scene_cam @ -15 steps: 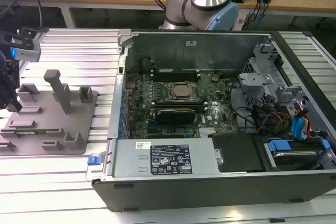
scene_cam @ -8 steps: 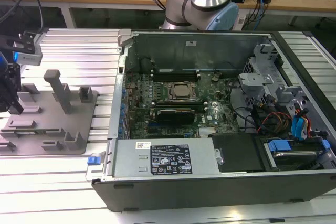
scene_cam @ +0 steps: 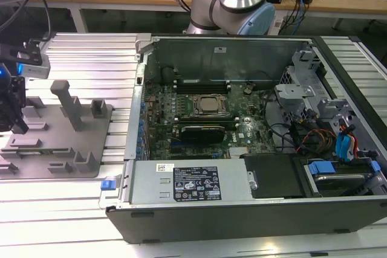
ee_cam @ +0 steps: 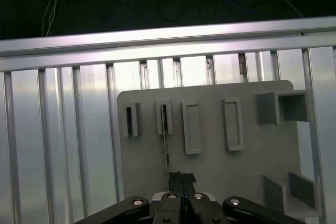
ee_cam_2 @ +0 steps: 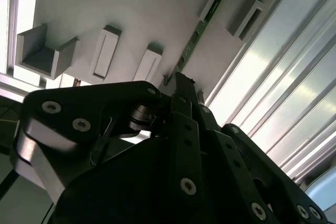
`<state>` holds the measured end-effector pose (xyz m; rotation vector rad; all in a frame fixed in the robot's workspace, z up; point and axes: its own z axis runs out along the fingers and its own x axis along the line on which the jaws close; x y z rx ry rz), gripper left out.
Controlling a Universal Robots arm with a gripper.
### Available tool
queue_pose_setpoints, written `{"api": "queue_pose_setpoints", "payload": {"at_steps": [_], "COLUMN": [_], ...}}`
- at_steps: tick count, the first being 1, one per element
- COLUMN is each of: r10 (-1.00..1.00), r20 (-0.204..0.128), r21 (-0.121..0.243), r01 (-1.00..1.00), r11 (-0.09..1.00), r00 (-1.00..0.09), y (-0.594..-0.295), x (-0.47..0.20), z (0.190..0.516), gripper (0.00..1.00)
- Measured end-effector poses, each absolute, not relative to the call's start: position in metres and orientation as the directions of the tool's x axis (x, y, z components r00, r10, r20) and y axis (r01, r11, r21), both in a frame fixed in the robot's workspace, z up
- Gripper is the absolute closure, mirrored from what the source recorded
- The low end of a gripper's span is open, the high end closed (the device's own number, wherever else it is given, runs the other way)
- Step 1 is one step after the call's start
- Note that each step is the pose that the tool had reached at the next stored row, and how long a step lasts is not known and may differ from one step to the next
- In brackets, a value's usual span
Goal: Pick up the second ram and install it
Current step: 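Pick up the second ram and move it above second insertion slot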
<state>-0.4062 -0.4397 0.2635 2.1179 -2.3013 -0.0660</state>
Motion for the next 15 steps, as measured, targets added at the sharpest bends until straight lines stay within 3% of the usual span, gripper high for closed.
{"api": "queue_pose_setpoints", "payload": {"at_steps": [15], "r10": [-0.997], "r20": [-0.019], "r21": [0.040], "r01": [-0.997], "r11": [0.073], "r00": [-0.074], "y": [-0.446], "x": [-0.407], "z": [0.245], "gripper": [0.92]}}
